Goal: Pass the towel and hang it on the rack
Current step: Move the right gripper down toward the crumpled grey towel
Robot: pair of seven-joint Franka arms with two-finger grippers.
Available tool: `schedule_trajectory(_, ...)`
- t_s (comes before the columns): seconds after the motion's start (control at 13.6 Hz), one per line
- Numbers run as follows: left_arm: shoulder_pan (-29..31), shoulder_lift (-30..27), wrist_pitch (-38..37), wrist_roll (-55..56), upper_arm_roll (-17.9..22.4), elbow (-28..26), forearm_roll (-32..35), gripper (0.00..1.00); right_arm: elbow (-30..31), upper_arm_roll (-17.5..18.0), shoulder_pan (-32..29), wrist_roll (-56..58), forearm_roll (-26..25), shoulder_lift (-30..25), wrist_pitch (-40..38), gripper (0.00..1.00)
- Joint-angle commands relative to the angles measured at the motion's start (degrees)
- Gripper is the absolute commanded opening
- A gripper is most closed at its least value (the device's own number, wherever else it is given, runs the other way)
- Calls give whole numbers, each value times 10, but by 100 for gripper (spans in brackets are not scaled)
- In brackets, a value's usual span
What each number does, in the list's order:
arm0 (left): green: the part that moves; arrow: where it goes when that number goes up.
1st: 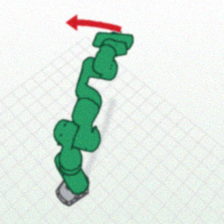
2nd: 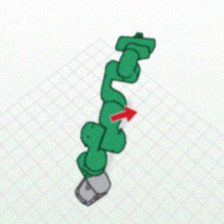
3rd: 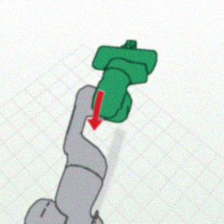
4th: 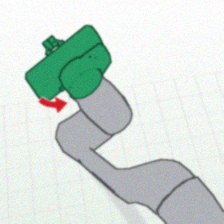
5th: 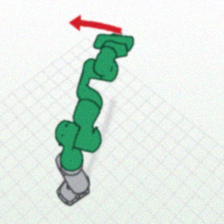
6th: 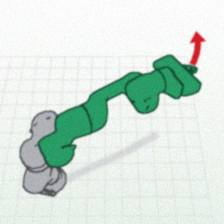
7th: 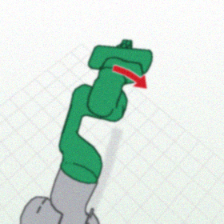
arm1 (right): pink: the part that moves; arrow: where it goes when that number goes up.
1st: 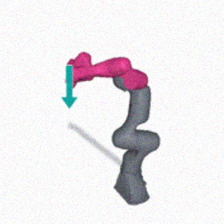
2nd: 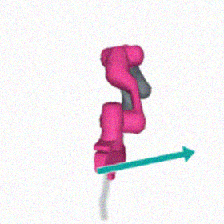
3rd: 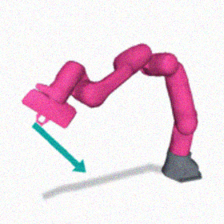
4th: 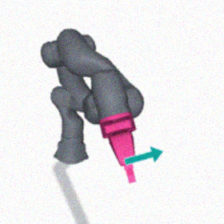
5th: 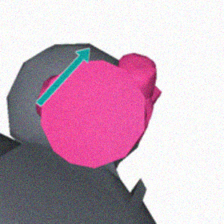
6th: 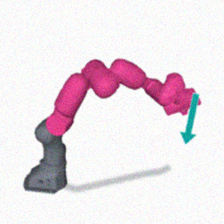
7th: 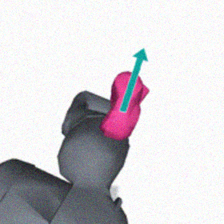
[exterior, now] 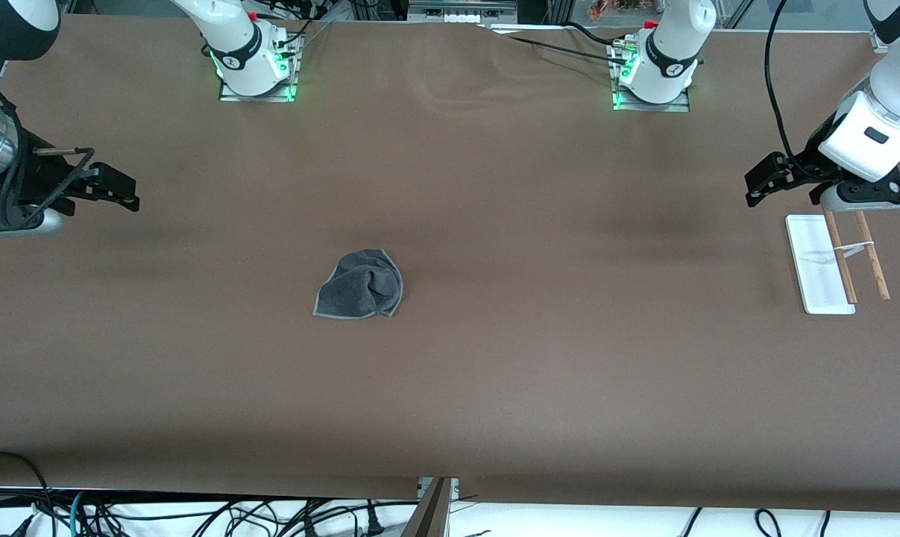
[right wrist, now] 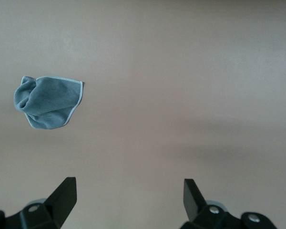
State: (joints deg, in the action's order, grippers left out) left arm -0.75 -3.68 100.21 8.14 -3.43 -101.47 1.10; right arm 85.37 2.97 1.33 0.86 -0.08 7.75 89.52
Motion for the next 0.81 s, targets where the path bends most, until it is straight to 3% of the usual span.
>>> schedule_trajectory(0.0, 2, 5, -12, -13, -3, 15, -6, 100, 2, 1, 16, -2, -4, 44, -7, 99)
schedule_trajectory(0.15, 2, 5, -12, -13, -3, 15, -6, 100, 2, 1, 38, -12, -1, 105, 38, 99)
schedule_trajectory(0.51, 2, 5, -12, -13, -4, 15, -5, 100, 8, 1, 97, -80, 24, 254, 243, 99)
schedule_trajectory(0.74, 2, 5, -12, -13, -6, 15, -4, 100, 9, 1, 127, -147, 24, 309, 313, 99)
